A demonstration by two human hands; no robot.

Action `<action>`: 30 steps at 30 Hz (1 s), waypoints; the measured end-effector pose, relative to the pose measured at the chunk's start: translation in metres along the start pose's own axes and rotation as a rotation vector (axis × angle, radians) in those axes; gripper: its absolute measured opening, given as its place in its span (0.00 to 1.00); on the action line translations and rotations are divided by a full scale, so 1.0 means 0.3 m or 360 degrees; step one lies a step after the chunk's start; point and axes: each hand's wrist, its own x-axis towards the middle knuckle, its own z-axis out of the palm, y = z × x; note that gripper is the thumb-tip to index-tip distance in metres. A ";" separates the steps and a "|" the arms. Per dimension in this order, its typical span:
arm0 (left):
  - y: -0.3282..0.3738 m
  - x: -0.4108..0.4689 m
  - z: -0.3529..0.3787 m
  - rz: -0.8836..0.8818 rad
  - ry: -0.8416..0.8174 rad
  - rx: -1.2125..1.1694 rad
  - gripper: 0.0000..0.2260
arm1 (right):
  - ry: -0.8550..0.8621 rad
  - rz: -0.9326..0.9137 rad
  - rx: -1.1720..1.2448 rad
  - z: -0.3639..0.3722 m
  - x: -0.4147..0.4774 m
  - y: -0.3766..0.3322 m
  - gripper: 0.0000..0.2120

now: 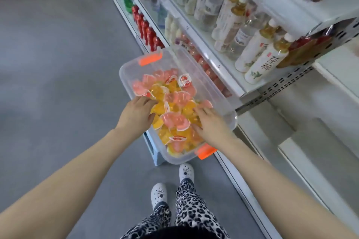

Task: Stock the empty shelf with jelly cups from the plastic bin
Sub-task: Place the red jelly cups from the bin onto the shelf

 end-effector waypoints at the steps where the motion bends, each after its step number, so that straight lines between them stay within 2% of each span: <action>1: -0.007 -0.003 0.017 0.0006 0.0028 0.0003 0.18 | -0.0086 0.0040 0.0023 0.019 0.031 -0.012 0.24; 5: -0.010 -0.004 0.052 -0.0046 0.0139 0.0041 0.15 | -0.0263 0.0102 -0.0006 0.092 0.116 -0.049 0.24; 8: -0.020 -0.007 0.070 0.0017 0.0195 0.0100 0.12 | -0.0406 0.0220 0.0009 0.137 0.157 -0.066 0.25; 14: -0.029 -0.003 0.075 0.0071 0.0200 0.0194 0.07 | -0.0391 0.0329 0.0155 0.133 0.188 -0.054 0.21; 16: -0.017 0.012 0.061 0.0042 0.0075 0.0251 0.09 | -0.0328 0.0344 0.0266 0.111 0.180 -0.034 0.19; 19: 0.024 0.069 0.048 -0.0073 -0.0342 0.0512 0.12 | -0.0166 0.0375 0.0492 0.065 0.165 0.005 0.19; 23: 0.114 0.144 0.076 -0.0232 -0.0679 0.0602 0.13 | 0.0008 0.0348 0.0553 0.016 0.138 0.076 0.20; 27: 0.175 0.177 0.136 -0.0420 -0.0885 0.0584 0.22 | 0.0060 0.0327 0.0383 -0.009 0.102 0.122 0.20; 30: 0.195 0.193 0.170 -0.0527 -0.0928 0.0466 0.24 | 0.0083 0.0322 0.0366 -0.023 0.080 0.130 0.19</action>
